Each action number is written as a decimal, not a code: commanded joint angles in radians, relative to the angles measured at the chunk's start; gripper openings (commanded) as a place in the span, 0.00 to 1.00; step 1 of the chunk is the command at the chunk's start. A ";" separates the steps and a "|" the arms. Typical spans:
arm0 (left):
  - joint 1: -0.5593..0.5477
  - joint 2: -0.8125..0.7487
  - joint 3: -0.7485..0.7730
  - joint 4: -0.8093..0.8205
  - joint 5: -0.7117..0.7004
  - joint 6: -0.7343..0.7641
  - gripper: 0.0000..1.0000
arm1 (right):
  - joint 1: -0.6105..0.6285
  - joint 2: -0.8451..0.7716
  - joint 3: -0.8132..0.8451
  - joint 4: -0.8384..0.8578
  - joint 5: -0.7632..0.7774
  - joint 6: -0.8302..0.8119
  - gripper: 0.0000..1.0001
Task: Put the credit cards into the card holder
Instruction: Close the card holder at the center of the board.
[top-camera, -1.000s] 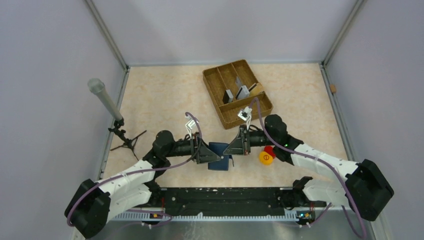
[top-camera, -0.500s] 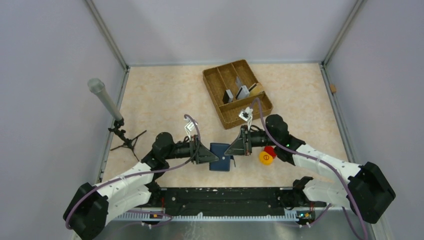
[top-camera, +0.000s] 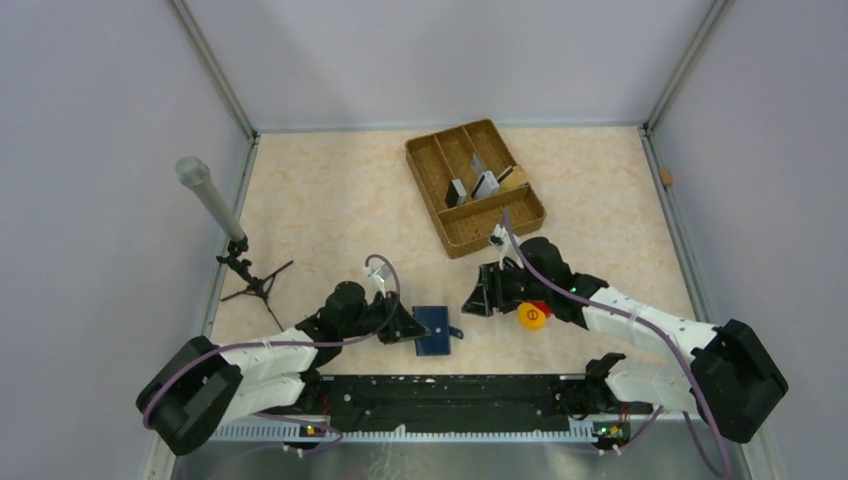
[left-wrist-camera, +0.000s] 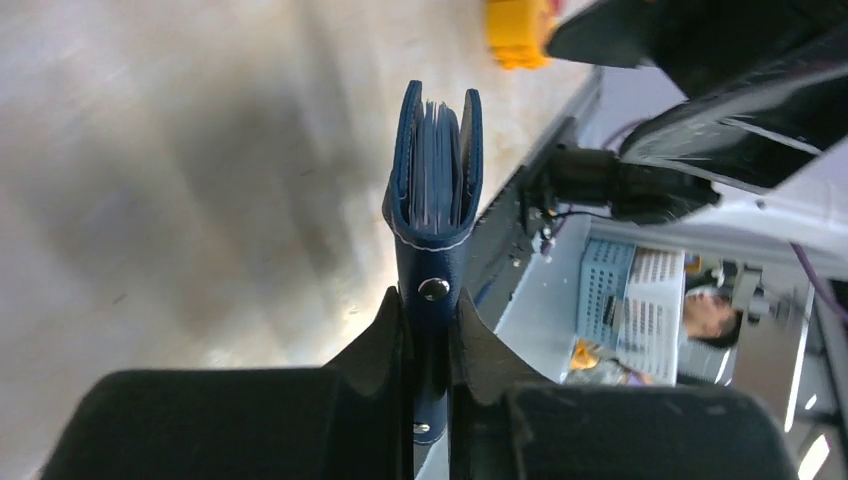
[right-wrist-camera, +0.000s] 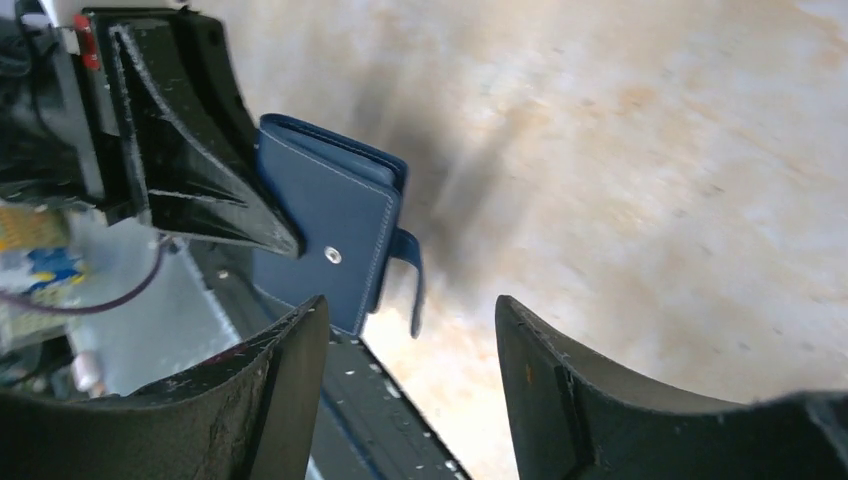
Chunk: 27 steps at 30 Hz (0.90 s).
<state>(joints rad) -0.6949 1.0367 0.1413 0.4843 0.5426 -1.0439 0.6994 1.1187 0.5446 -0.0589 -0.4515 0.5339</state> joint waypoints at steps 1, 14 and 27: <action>-0.003 0.047 -0.061 0.094 -0.113 -0.127 0.00 | 0.017 -0.034 -0.053 -0.057 0.166 0.030 0.60; -0.002 0.042 -0.063 -0.057 -0.193 -0.149 0.00 | 0.174 0.055 -0.085 0.099 0.263 0.183 0.45; -0.003 -0.004 -0.033 -0.174 -0.208 -0.112 0.00 | 0.307 0.184 0.085 0.036 0.429 0.163 0.40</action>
<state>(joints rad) -0.6956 1.0275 0.0872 0.3637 0.3706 -1.1957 0.9791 1.2663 0.5564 -0.0154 -0.0914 0.7029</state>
